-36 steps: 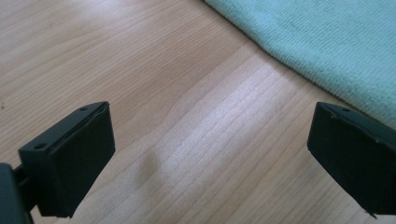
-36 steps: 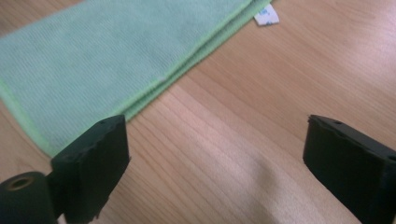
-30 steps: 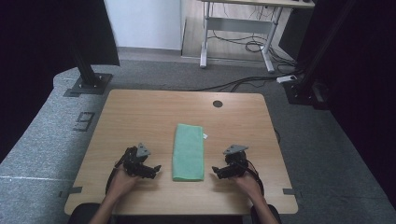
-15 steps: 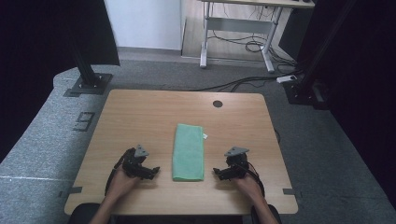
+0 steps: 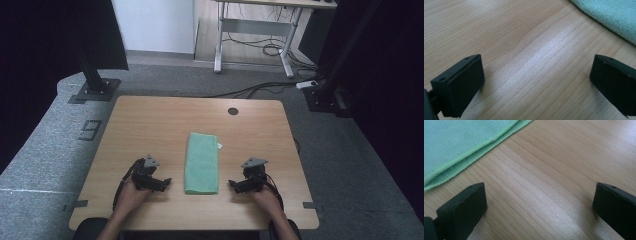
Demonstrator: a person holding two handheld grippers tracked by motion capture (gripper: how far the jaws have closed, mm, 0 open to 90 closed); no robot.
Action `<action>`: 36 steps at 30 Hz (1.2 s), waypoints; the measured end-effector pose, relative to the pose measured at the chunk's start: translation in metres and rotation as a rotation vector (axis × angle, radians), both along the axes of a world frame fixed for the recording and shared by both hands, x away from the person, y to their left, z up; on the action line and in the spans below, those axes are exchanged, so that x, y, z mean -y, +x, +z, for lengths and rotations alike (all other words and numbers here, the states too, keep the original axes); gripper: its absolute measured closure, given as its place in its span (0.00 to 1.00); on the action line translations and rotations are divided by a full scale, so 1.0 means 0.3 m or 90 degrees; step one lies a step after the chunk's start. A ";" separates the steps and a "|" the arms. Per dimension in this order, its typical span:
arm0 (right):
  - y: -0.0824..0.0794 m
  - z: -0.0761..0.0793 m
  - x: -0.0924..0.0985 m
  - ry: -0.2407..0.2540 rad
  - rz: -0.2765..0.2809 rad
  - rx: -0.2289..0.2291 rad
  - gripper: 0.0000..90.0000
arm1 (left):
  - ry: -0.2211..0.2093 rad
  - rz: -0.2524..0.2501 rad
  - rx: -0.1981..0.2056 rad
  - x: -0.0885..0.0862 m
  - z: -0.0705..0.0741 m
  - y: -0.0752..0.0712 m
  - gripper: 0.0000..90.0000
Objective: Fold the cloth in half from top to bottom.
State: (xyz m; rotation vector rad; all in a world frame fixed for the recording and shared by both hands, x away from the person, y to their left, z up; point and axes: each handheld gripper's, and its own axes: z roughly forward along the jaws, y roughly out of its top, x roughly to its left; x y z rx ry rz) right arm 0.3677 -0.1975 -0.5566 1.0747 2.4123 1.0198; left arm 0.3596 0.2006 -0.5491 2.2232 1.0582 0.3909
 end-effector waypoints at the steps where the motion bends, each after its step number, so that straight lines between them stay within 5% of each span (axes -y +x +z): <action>1: 0.000 0.000 0.000 0.000 0.000 0.000 0.00 | 0.000 0.003 -0.001 0.001 0.000 0.001 0.00; 20: 0.002 0.009 -0.014 0.005 0.000 -0.011 0.00 | 0.013 0.016 0.004 0.034 0.016 0.032 0.00; 36: 0.022 0.047 -0.096 0.033 0.020 -0.010 0.00 | -0.024 0.009 0.033 0.156 0.068 0.148 0.00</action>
